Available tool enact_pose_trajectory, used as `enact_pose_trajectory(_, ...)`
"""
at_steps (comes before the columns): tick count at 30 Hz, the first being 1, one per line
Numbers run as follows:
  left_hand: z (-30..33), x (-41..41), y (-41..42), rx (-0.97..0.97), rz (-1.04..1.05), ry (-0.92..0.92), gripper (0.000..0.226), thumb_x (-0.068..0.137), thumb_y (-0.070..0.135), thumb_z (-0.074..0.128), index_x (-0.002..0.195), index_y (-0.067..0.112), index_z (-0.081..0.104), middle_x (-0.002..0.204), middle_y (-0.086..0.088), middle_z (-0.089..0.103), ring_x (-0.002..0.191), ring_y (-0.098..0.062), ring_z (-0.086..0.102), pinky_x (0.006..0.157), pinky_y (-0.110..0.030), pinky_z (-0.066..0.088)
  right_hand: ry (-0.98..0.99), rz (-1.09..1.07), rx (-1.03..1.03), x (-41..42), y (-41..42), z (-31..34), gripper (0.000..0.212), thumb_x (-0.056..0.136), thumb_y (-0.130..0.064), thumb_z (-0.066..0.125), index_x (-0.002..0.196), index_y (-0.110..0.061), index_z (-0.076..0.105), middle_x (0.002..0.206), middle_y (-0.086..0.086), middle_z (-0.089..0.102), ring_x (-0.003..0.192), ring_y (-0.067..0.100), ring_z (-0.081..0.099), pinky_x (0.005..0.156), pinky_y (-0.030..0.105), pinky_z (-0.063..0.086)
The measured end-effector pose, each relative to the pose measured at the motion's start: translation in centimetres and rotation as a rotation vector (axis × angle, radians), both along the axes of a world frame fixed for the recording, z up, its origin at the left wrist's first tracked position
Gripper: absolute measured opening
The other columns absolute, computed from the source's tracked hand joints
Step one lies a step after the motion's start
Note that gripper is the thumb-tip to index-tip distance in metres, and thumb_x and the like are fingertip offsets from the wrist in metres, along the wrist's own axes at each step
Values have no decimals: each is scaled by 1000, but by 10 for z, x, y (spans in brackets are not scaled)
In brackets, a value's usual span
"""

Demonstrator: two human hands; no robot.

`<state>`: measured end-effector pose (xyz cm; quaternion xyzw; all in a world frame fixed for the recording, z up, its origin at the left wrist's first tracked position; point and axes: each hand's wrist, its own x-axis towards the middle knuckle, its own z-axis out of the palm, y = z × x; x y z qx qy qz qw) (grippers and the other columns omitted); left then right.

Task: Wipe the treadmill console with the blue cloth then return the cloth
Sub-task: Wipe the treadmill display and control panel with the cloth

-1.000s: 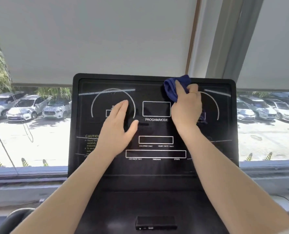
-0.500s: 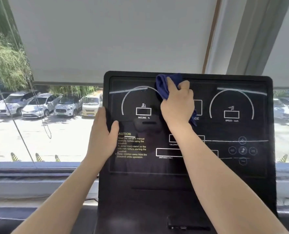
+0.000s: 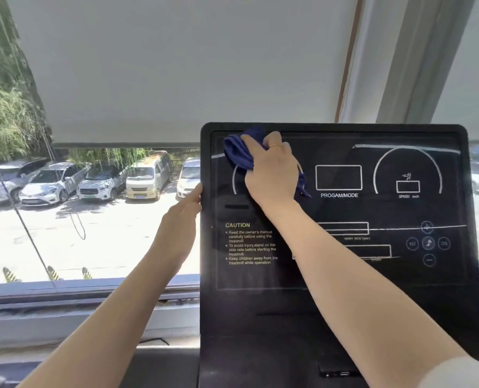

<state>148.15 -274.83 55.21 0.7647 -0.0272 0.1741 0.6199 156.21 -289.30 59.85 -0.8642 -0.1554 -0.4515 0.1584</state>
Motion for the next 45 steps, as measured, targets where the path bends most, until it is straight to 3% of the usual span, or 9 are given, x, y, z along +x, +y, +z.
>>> enact_pose_trajectory(5, 1, 1, -2, -43, 34, -20, 43, 98, 11, 31, 93, 49, 51, 97, 24, 54, 97, -3, 50, 95, -29, 38, -23, 268, -294, -11, 18, -19, 61, 53, -5, 78, 112, -17, 68, 94, 17, 59, 71, 35, 55, 56, 33, 43)
enact_pose_trajectory(9, -4, -4, -1, 145, 3, -24, 50, 95, 8, 29, 134, 38, 37, 122, 23, 46, 102, 6, 47, 74, 3, 33, -82, 182, -275, 12, 5, 10, 58, 58, -3, 74, 113, -19, 67, 98, 19, 58, 76, 38, 55, 56, 32, 41)
enact_pose_trajectory(13, -4, -5, 3, 173, -3, -26, 50, 96, 11, 27, 144, 25, 30, 144, 11, 36, 131, -5, 33, 99, -15, 25, -66, 89, -98, 14, 20, 21, 54, 65, -4, 69, 117, -19, 64, 100, 19, 57, 79, 38, 53, 59, 33, 36)
enact_pose_trajectory(20, -5, -5, -7, -1, 1, -25, 42, 100, 10, 28, 141, 20, 28, 114, 16, 40, 87, 6, 45, 67, -2, 35, -73, 310, -319, -17, 6, -45, 59, 53, -6, 75, 110, -20, 69, 88, 14, 59, 67, 32, 54, 53, 31, 43)
enact_pose_trajectory(28, -11, -3, -1, 150, -61, -39, 52, 98, 8, 19, 146, 28, 19, 142, 21, 27, 122, 8, 23, 92, -6, 22, -58, 70, 49, 0, 3, -18, 51, 68, -4, 64, 116, -18, 65, 98, 17, 56, 78, 36, 52, 59, 32, 38)
enact_pose_trajectory(34, -11, 0, -8, 81, -53, -76, 54, 95, 0, 28, 146, 15, 17, 138, 12, 32, 94, 30, 38, 77, 5, 28, -89, 329, -350, -36, -11, -89, 56, 50, -9, 78, 104, -21, 69, 86, 11, 56, 63, 28, 51, 53, 29, 42)
enact_pose_trajectory(36, -12, 0, -12, 205, -33, -96, 63, 89, 9, 33, 148, 20, 13, 150, 10, 21, 124, 13, 32, 98, -9, 22, -43, 380, -455, -39, -31, -94, 56, 49, -5, 74, 103, -20, 70, 86, 11, 57, 62, 28, 52, 54, 29, 46)
enact_pose_trajectory(40, -30, -9, -24, 653, 232, -60, 82, 85, 19, 51, 147, 17, -1, 156, -2, -7, 143, -19, -3, 114, -30, 7, -52, 148, -99, -27, -85, -85, 50, 63, -8, 54, 108, -20, 69, 87, 11, 55, 70, 32, 54, 58, 34, 52)
enact_pose_trajectory(45, -68, -27, -41, 889, 264, -90, 86, 79, 28, 55, 146, 6, 6, 155, -10, -6, 142, -27, -4, 115, -37, 3, 12, -179, 313, -34, -88, -94, 58, 65, 0, 59, 119, -20, 64, 98, 15, 55, 77, 36, 51, 64, 37, 45)
